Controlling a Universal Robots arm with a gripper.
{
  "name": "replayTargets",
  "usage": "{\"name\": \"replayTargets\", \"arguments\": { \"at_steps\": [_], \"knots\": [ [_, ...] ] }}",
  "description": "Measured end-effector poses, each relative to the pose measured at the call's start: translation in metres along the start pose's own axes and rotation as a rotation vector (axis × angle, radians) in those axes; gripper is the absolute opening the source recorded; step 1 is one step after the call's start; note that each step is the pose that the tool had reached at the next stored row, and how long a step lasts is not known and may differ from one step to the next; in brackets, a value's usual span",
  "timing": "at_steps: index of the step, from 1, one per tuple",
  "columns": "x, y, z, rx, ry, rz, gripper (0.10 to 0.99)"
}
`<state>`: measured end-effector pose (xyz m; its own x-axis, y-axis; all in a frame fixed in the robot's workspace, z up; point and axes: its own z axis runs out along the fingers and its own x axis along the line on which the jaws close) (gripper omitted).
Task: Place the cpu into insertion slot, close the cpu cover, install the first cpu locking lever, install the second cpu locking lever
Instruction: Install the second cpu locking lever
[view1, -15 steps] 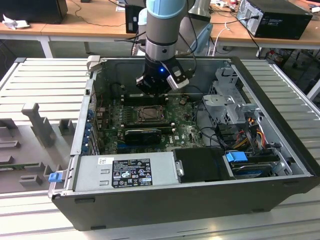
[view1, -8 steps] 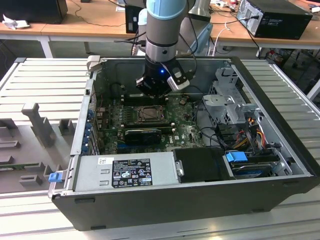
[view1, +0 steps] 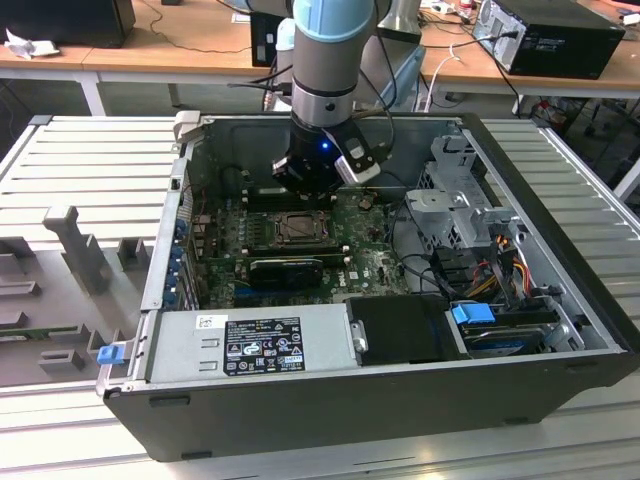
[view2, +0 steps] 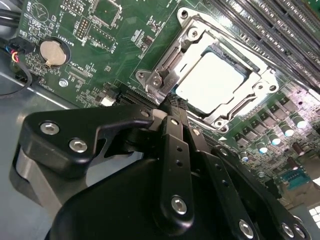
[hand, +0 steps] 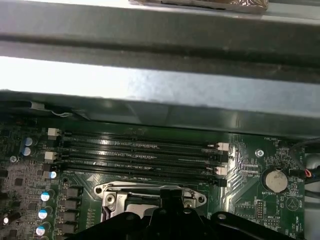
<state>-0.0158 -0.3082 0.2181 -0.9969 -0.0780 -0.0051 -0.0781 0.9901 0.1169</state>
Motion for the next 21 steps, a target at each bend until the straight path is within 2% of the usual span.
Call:
{"name": "replayTargets", "arguments": {
  "at_steps": [5,8,17,21],
  "knots": [
    [0.0003,-0.0043,-0.0004,0.000,0.0000,0.000,0.106],
    [0.0009,-0.0112,-0.0011,0.000,0.0000,0.000,0.106],
    [0.0015,-0.0187,-0.0020,0.000,0.0000,0.000,0.106],
    [0.0015,-0.0191,-0.0036,0.000,0.0001,0.000,0.106]
  ]
}}
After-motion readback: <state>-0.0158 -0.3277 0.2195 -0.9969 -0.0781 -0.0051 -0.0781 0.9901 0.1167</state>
